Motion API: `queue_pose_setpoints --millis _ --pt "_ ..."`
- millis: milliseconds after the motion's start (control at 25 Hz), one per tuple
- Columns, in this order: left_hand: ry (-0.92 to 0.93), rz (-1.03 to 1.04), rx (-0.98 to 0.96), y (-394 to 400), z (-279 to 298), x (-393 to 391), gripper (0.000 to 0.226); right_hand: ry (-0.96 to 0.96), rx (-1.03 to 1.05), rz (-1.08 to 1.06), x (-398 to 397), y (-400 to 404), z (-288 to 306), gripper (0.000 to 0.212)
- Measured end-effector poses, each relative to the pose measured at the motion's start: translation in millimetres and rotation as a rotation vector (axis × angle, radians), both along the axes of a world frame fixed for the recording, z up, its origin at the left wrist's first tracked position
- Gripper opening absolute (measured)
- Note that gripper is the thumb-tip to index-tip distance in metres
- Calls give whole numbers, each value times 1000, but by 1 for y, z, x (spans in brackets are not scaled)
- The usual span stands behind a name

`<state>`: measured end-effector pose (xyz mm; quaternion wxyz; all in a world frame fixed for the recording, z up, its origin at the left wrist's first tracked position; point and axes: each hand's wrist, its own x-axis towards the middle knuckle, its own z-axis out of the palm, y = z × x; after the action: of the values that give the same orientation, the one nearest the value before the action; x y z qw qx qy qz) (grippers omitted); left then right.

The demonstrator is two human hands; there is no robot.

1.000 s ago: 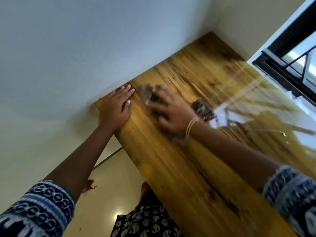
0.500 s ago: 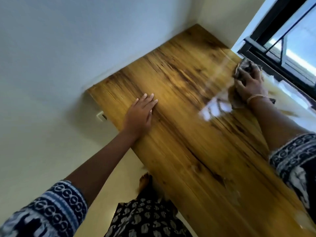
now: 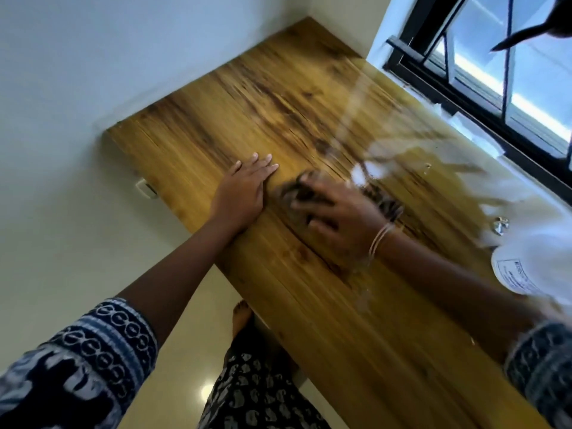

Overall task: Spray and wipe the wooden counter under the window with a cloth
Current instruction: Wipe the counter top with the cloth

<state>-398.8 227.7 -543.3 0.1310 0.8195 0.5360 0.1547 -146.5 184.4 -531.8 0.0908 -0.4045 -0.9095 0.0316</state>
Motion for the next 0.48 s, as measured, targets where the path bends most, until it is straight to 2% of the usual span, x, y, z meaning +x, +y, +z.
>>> queue_pose_setpoints --millis 80,160,240,280,360,480 --pt "11 15 27 2 -2 0 48 4 14 -451 74 59 4 48" --pt "34 30 37 3 -4 -2 47 53 -90 -857 146 96 9 52" --pt "49 31 40 4 -4 0 47 114 -165 -1033 177 105 9 57" --pt "56 27 40 5 -3 1 47 120 -173 -1047 170 102 9 58" --pt "76 17 36 5 -3 2 48 111 -129 -943 124 80 12 54" --pt "137 2 21 6 -3 0 52 35 -75 -463 38 8 6 53"
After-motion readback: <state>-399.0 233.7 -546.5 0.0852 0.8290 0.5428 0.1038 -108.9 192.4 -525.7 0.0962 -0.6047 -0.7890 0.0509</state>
